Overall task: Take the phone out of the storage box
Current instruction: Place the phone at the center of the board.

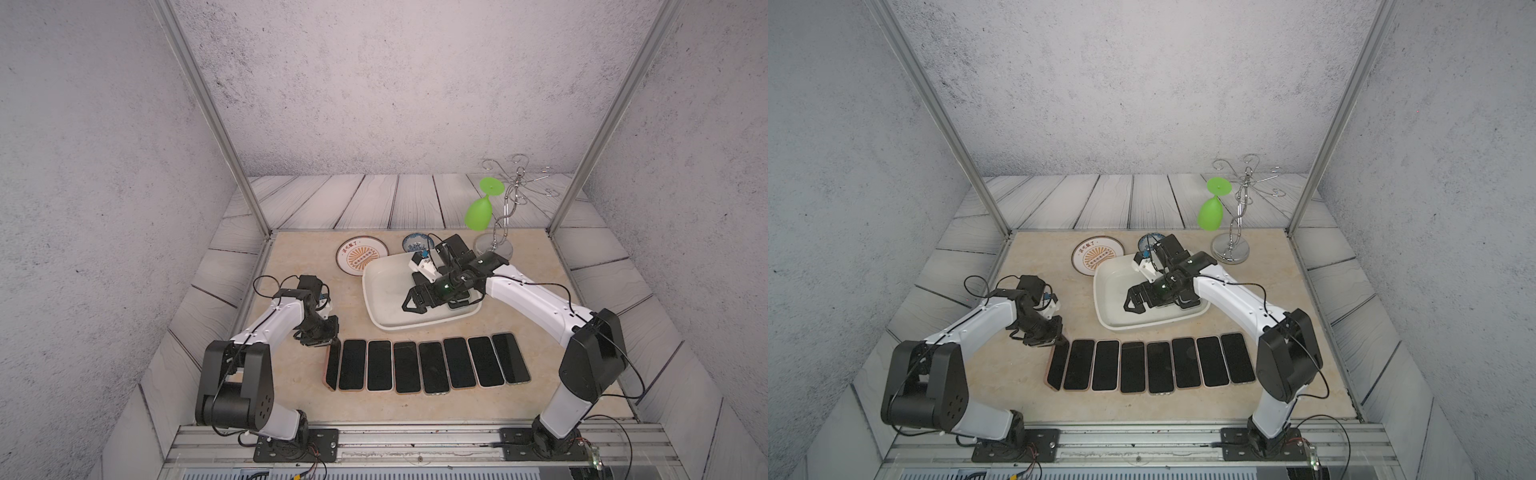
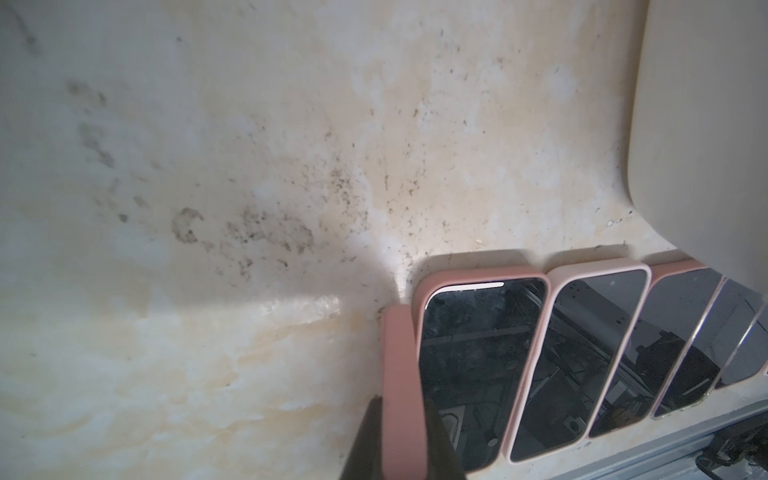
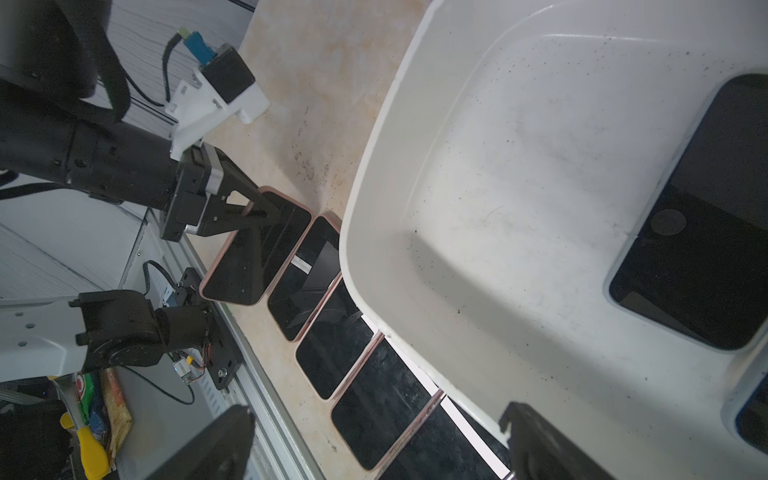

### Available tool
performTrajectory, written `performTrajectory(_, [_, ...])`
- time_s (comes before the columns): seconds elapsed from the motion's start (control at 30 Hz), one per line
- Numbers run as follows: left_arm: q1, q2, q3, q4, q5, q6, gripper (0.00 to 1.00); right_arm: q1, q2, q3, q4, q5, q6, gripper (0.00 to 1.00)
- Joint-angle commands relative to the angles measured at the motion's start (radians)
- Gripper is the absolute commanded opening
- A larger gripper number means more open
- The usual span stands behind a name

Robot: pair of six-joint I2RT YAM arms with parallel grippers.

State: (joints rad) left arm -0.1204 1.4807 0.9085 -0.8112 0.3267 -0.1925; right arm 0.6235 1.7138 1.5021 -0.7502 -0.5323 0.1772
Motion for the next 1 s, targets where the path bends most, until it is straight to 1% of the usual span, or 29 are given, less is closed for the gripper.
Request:
performTrajectory(0.0, [-0.013,0.02,-0.003,-0.007,0.013,-0.018,0.09,0.003,0.01,-0.011,-0.008,-0.02,-0.024,0.99])
performTrajectory(0.1, [-0.016,0.032,-0.002,-0.012,0.004,-0.022,0.22,0.003,0.009,-0.014,-0.011,-0.016,-0.025,0.99])
performTrajectory(0.17, [-0.019,0.035,-0.001,-0.013,0.006,-0.022,0.34,0.002,0.01,-0.015,-0.011,-0.017,-0.027,0.99])
performTrajectory(0.23, [-0.021,0.037,-0.002,-0.013,-0.003,-0.028,0.42,0.002,0.011,-0.013,-0.012,-0.017,-0.028,0.99])
performTrajectory(0.3, [-0.022,0.039,-0.002,-0.018,-0.025,-0.039,0.48,0.003,0.012,-0.011,-0.013,-0.019,-0.028,0.99])
performTrajectory(0.43, [-0.021,0.058,0.013,-0.039,-0.083,-0.059,0.56,0.002,0.012,-0.011,-0.014,-0.017,-0.03,0.99])
performTrajectory(0.5, [-0.022,0.075,0.019,-0.052,-0.119,-0.072,0.62,0.002,0.015,-0.011,-0.017,-0.015,-0.03,0.99])
performTrajectory(0.57, [-0.022,0.095,0.024,-0.067,-0.158,-0.093,0.75,0.002,0.018,-0.011,-0.018,-0.012,-0.031,0.99])
performTrajectory(0.6, [-0.022,0.103,0.029,-0.075,-0.17,-0.103,0.77,0.002,0.019,-0.009,-0.018,-0.009,-0.03,0.99])
performTrajectory(0.67, [-0.022,0.119,0.033,-0.083,-0.181,-0.119,0.79,0.002,0.022,-0.003,-0.022,-0.005,-0.031,0.99])
performTrajectory(0.7, [-0.022,0.122,0.033,-0.085,-0.18,-0.125,0.86,0.003,0.024,0.001,-0.025,0.001,-0.031,0.99])
performTrajectory(0.73, [-0.021,0.124,0.037,-0.088,-0.181,-0.132,0.88,0.003,0.028,0.009,-0.03,0.009,-0.032,0.99])
performTrajectory(0.83, [-0.021,0.116,0.036,-0.091,-0.182,-0.151,0.89,0.002,0.04,0.029,-0.042,0.048,-0.028,0.99])
performTrajectory(0.93, [-0.018,0.06,0.041,-0.097,-0.225,-0.181,0.91,0.002,0.057,0.062,-0.066,0.131,-0.017,0.99])
performTrajectory(0.97, [-0.015,0.028,0.045,-0.096,-0.229,-0.197,0.91,0.001,0.064,0.08,-0.087,0.189,-0.018,0.99])
